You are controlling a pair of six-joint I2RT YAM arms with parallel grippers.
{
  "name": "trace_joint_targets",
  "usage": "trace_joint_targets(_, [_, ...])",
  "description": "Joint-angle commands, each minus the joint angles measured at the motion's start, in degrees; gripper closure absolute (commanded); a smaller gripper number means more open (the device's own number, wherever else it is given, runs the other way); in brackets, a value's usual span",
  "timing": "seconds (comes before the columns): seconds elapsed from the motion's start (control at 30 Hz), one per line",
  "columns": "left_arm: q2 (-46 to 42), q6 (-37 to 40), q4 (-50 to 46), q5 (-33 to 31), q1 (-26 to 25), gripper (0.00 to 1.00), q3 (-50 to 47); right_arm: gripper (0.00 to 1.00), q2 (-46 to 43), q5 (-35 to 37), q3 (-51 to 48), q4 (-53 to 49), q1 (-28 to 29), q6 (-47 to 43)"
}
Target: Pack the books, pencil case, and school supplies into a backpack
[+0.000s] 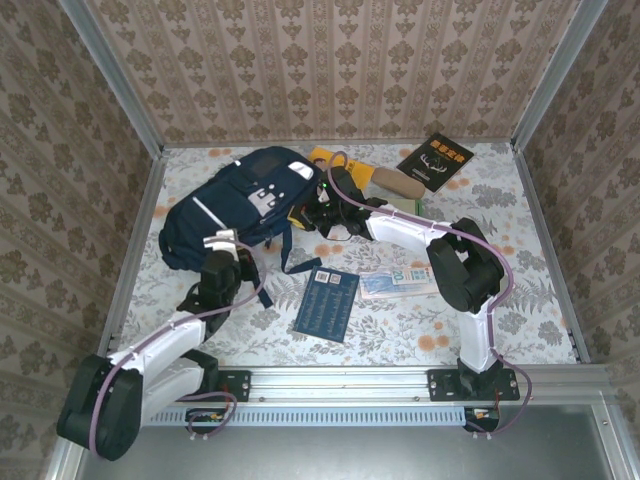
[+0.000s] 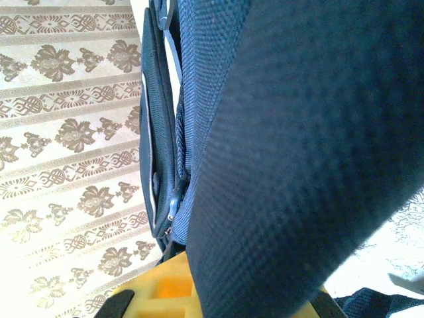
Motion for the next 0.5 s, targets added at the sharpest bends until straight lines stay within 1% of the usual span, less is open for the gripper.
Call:
trace_joint_targets(0.0, [-1.69, 0.01, -3.00, 1.15, 1.85, 1.00, -0.92, 1.00, -2.90, -1.24, 0.22, 4.18, -1.01, 2.45])
trace_joint_targets(0.07, [-2.02, 0.40, -3.88, 1.89, 1.96, 1.00, -0.75, 1.00, -2.83, -2.00, 0.11, 5.69, -1.01, 4.10])
trace_joint_targets(0.1, [-2.07, 0.48, -4.16, 2.56, 1.97, 0.98, -0.76, 1.00, -2.79, -2.33, 0.02, 6.53, -1.02, 4.97])
trace_joint_targets(0.13, [-2.31, 0.51, -4.61, 3.16, 1.98, 0.88, -0.75, 1.00, -2.82, -2.45, -0.01, 7.17, -1.00, 5.42])
trace_joint_targets(0.17, [-2.41, 0.29, -4.98, 3.47, 1.97, 0.83, -0.82, 1.00, -2.88, -2.54, -0.12, 7.48, -1.01, 5.54])
trace_joint_targets(0.2, [-2.44, -0.22, -5.32, 3.67, 2.10, 0.81, -0.96, 1.00, -3.13, -2.59, -0.33, 7.98, -1.09, 5.77])
trace_joint_targets(0.27, [-1.91, -0.93, -5.58, 3.50, 2.69, 0.80, -1.18, 1.00, -3.70, -2.54, -1.73, 9.93, -1.25, 6.90])
trace_joint_targets(0.33, [-0.31, -0.58, -4.64, 4.75, 4.20, 0.80, -1.27, 1.00, -4.34, -2.45, -3.45, 12.63, -1.44, 8.45])
trace_joint_targets(0.47, [5.84, -1.27, -1.54, 7.12, 8.27, 0.79, 1.10, 1.00, -5.85, -2.29, -5.30, 13.84, -1.14, 8.63])
